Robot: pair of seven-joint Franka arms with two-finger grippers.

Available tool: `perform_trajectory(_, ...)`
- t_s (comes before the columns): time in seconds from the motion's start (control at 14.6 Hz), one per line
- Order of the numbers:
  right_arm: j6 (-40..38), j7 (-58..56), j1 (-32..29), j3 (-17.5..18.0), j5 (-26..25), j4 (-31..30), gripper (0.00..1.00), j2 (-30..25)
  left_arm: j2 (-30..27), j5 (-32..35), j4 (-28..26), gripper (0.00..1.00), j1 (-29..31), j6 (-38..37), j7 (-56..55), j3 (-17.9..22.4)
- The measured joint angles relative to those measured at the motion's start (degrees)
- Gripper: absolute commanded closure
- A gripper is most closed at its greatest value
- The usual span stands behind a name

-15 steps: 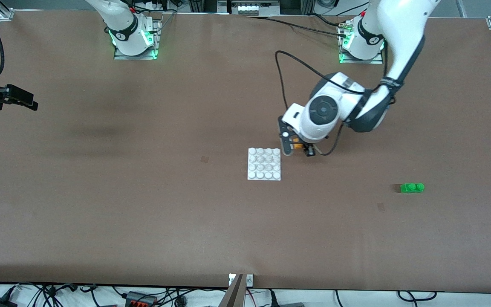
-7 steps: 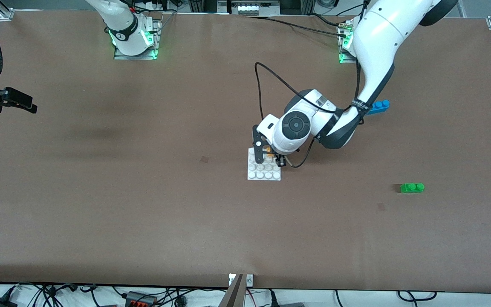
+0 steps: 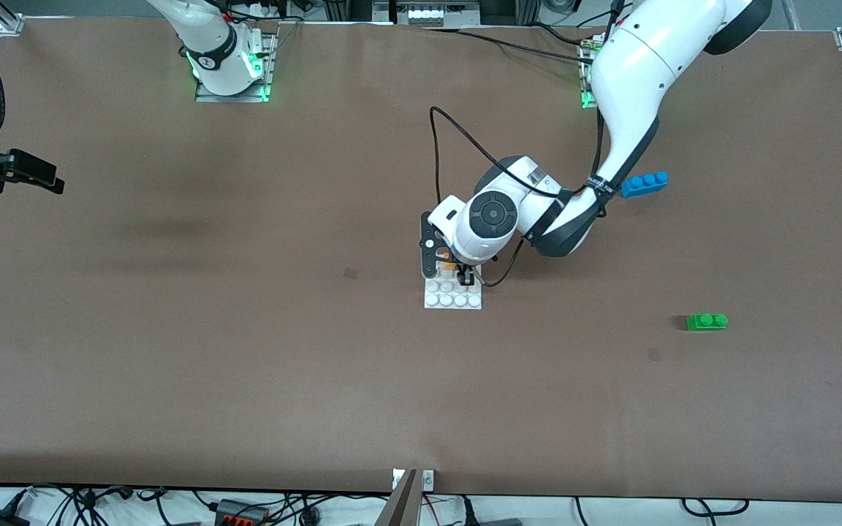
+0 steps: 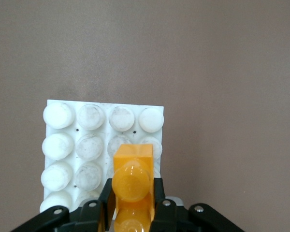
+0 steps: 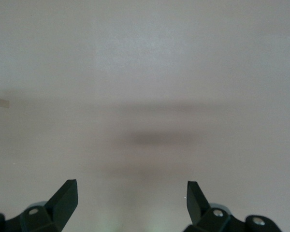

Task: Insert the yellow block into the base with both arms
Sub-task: 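Lower and press the yellow block onto the plate studs with the left gripper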

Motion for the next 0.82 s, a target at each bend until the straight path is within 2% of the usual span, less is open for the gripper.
perform_trajectory(0.14,0.0,0.0,0.0,0.0,0.0,0.0,0.0,0.0,0.6,1.8,0.0,0.99,0.0,1.1,0.1,0.1)
perform_trajectory(0.82,-0.1,0.0,0.0,0.1,0.0,0.0,0.0,0.0,1.3,2.0,0.7,0.99,0.0,1.8,0.4,0.1)
